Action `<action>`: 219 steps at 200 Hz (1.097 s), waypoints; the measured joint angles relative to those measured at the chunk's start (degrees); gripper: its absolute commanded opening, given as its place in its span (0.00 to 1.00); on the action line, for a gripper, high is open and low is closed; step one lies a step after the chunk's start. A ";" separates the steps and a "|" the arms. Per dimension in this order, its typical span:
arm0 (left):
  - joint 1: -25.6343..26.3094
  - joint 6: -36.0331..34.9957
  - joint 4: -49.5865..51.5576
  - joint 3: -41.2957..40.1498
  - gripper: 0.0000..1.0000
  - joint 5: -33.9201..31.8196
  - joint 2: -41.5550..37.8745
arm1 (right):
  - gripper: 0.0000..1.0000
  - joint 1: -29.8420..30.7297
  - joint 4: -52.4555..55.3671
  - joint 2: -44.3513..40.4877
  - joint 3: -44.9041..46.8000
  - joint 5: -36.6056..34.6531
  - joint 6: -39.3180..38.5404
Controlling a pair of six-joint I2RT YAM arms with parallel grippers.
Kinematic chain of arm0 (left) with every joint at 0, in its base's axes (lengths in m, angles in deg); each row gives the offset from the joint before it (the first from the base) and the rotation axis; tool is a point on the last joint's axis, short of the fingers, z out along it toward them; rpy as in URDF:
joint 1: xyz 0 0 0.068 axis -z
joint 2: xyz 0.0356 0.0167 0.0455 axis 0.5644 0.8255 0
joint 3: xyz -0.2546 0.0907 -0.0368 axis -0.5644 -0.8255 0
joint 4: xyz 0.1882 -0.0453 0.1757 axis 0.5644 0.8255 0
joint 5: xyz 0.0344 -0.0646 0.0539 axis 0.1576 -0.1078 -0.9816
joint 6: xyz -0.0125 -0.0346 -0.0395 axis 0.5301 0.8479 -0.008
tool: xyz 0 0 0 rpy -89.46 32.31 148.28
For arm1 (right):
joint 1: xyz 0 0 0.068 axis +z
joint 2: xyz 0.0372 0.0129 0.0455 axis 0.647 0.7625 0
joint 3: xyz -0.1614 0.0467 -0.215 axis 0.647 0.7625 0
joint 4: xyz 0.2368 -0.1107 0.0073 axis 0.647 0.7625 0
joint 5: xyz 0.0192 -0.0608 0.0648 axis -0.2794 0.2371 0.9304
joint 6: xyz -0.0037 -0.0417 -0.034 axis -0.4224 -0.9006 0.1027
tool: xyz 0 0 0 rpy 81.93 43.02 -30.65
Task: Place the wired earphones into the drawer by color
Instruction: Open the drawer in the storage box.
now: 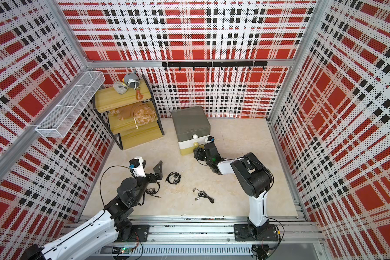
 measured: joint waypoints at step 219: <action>0.00 0.00 0.00 -0.15 0.99 0.02 -0.07 | 0.40 0.02 -12.98 7.69 0.04 0.24 8.17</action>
